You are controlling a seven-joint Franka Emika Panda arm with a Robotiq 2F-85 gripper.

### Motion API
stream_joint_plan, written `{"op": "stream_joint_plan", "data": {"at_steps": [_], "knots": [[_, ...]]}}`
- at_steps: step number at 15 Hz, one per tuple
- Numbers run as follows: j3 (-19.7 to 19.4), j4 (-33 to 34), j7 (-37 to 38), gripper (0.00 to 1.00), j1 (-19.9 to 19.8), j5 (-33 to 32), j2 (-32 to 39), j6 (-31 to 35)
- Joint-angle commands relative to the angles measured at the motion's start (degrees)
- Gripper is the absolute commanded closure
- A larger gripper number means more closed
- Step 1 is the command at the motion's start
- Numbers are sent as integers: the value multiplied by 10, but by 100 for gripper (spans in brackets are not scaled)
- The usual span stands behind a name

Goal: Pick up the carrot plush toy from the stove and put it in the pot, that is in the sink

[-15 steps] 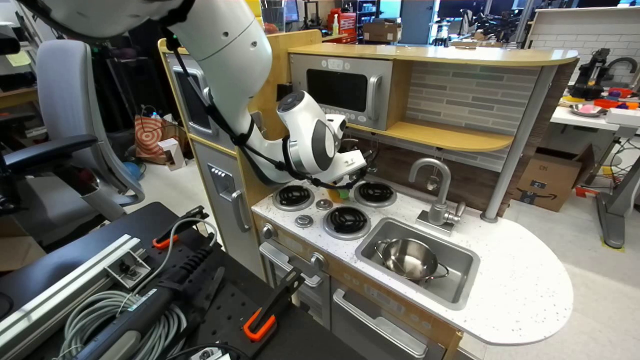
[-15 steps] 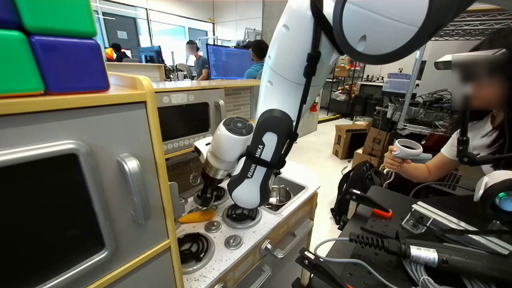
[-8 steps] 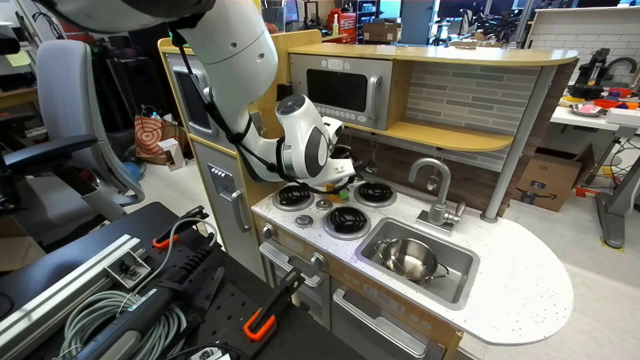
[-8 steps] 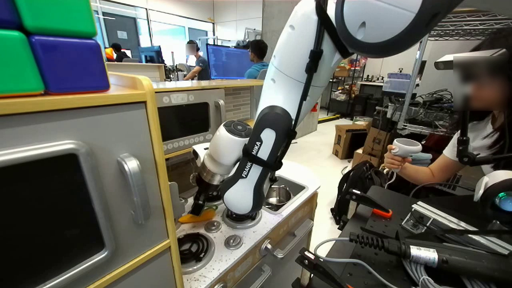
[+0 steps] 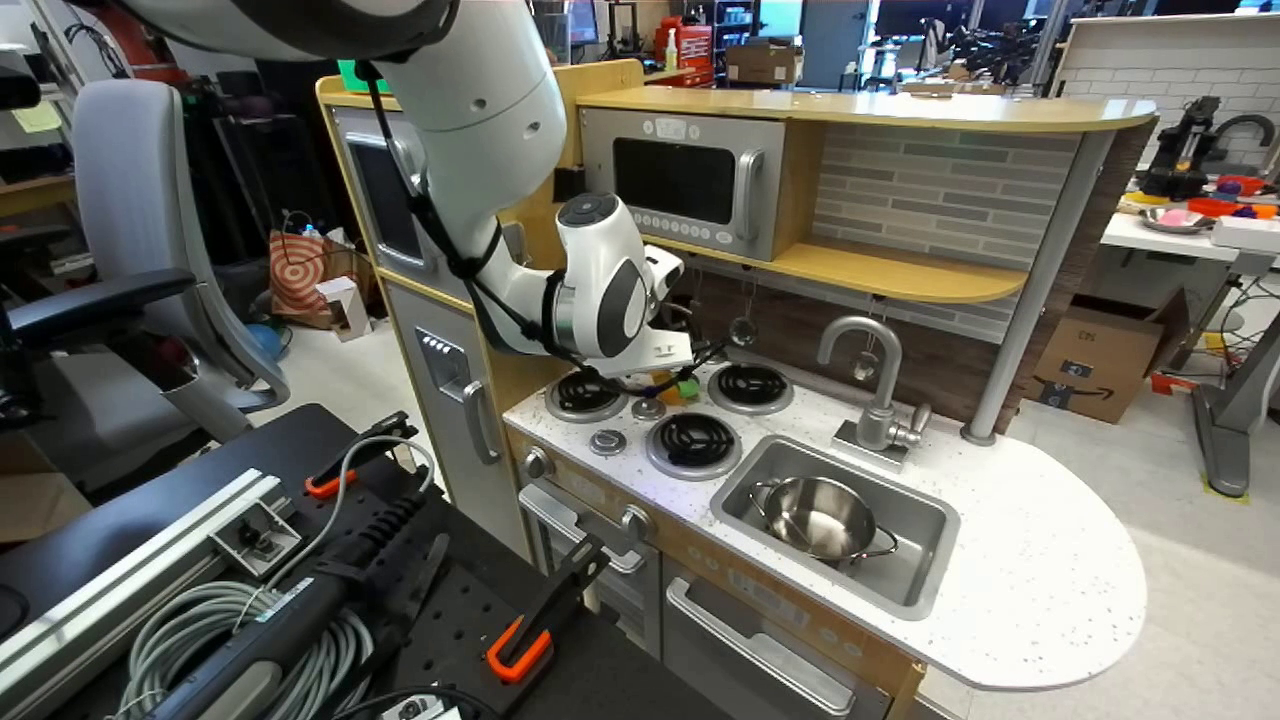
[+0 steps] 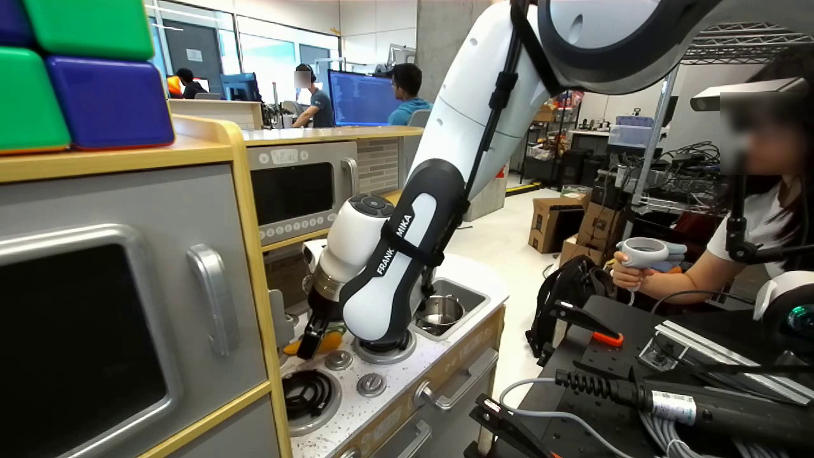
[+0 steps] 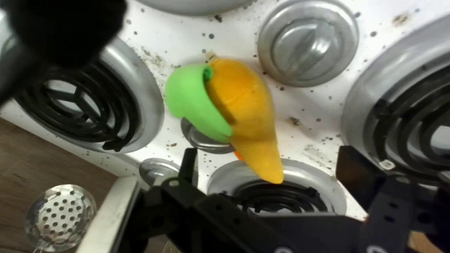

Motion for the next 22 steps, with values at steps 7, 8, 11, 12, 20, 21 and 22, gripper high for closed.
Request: {"op": "stream_joint_plan", "data": {"at_steps": [7,8,11,12,20,21,22], "knots": [[38,8,-22,64,-31,-6,10,-42],[39,6,-22,73,-33,-6,10,-42],[41,-5,-22,95,-38,-5,7,-41],[41,-8,-19,99,-39,-3,5,-41],[-13,-182,52,99,-36,21,-131,15],[-30,-206,64,99,-28,26,-150,19],[-47,-233,72,99,-20,27,-169,30]]}}
